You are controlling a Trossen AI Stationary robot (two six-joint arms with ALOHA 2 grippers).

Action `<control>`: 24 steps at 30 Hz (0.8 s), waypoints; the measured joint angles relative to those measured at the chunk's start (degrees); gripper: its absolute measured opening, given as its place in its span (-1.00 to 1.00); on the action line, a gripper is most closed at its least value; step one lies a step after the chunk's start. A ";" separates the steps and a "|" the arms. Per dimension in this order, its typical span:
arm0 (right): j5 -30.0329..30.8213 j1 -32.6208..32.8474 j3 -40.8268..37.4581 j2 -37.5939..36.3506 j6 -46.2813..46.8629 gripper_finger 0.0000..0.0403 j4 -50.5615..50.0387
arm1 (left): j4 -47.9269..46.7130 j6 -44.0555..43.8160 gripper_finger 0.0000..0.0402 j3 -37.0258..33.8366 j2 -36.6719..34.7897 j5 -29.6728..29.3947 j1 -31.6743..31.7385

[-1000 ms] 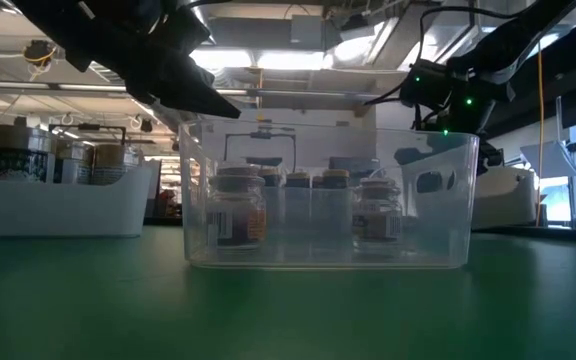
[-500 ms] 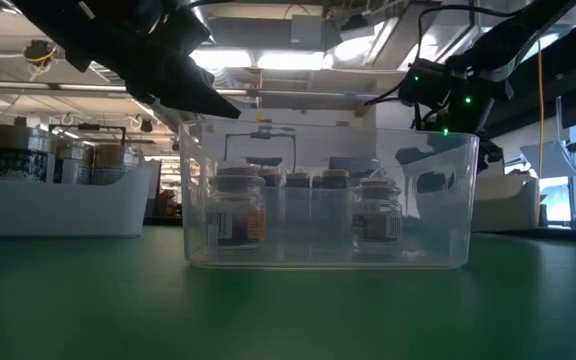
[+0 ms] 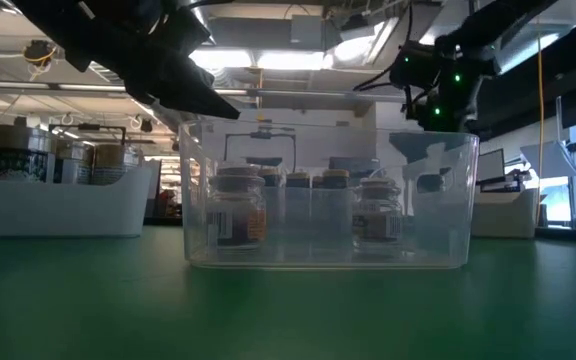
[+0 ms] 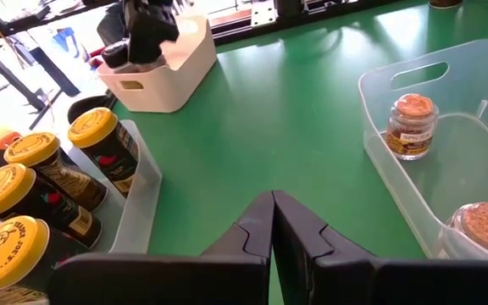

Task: Sort spices by type
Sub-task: Adjust the right white bin

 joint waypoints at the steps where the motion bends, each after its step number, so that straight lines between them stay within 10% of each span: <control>1: -0.66 0.46 1.24 0.00 0.23 0.70 -2.11 | -0.20 -0.01 -0.98 0.00 0.01 0.00 0.00; 12: -6.62 12.83 10.64 -0.07 12.90 0.70 -27.29 | -0.28 0.01 -0.98 0.00 0.01 0.76 -0.01; 24: -12.20 23.06 -4.19 -0.07 37.48 0.70 -31.44 | -0.26 0.17 -0.98 0.00 0.01 0.76 -0.02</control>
